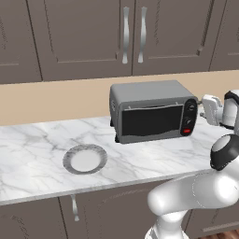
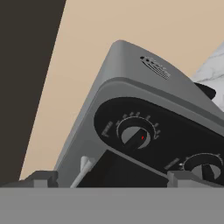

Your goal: Pull the toaster oven rack outwards. Pick up the baguette from the plate and place it on the toaster oven rack. Close the toaster oven door fully and set the temperature to the lowest setting.

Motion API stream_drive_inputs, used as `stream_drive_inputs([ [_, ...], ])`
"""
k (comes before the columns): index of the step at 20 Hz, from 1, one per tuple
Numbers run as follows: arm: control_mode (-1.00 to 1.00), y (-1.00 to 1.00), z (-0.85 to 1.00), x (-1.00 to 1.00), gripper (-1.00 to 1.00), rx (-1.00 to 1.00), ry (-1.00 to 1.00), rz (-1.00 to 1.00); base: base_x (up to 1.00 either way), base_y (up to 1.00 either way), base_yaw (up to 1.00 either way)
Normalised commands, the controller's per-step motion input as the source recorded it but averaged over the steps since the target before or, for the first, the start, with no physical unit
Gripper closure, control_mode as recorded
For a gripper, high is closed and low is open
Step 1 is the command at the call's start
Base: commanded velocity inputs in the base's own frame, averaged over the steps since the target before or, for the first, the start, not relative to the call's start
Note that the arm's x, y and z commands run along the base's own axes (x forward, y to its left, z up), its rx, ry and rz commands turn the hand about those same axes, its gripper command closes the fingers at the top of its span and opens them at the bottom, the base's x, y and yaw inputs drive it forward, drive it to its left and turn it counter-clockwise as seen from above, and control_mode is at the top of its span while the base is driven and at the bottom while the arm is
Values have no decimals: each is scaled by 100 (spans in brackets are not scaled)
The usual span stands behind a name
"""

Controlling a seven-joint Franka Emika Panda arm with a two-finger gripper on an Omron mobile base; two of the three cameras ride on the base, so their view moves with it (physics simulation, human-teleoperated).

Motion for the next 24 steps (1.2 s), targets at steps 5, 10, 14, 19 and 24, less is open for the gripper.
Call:
stream_drive_inputs([
  [5,-100,0,0,0,-100,5,2,-5,0,0,0],
  [10,-100,-3,0,0,-100,14,12,-5,0,0,0],
  [14,-100,-18,27,-15,-100,32,17,0,0,0,0],
  [19,-100,-20,40,-25,-100,33,12,0,0,0,0],
  [24,-100,-1,21,-24,-100,25,13,-6,0,0,0],
])
